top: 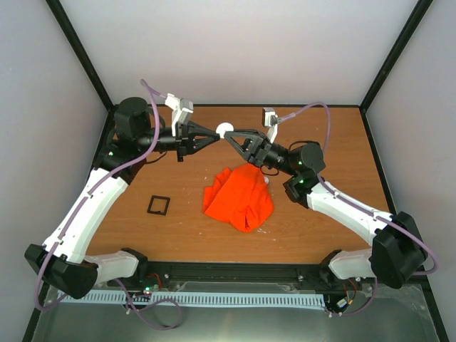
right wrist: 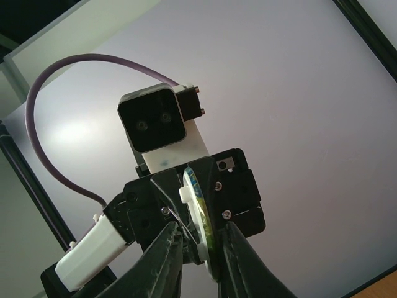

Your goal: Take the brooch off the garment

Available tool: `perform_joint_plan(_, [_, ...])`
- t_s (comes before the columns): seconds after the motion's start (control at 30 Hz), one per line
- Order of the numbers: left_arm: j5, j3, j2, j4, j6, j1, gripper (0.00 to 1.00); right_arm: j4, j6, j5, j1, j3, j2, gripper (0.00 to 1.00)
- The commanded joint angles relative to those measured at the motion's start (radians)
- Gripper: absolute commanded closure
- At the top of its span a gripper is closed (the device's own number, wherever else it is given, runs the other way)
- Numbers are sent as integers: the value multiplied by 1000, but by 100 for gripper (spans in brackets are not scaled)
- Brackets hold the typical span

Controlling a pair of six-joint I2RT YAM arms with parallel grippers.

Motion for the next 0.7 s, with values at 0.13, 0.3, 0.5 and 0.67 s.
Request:
perform_joint_plan(0.13, [-26,-11,-16,-4,25,4,99,111,42,-13,11,8,12,87])
perform_joint_plan(0.3, [-29,-14,-16,-4,51,3,99,66,39,9,11,14,11,92])
perform_joint_plan(0.5, [-43,-23,-24,-20,137,3,99,-25,19,38,11,22,5,92])
perform_joint_plan(0.67, [-46,-33,-27,-34,182,1,99,-144,-43,47,11,47,-6,92])
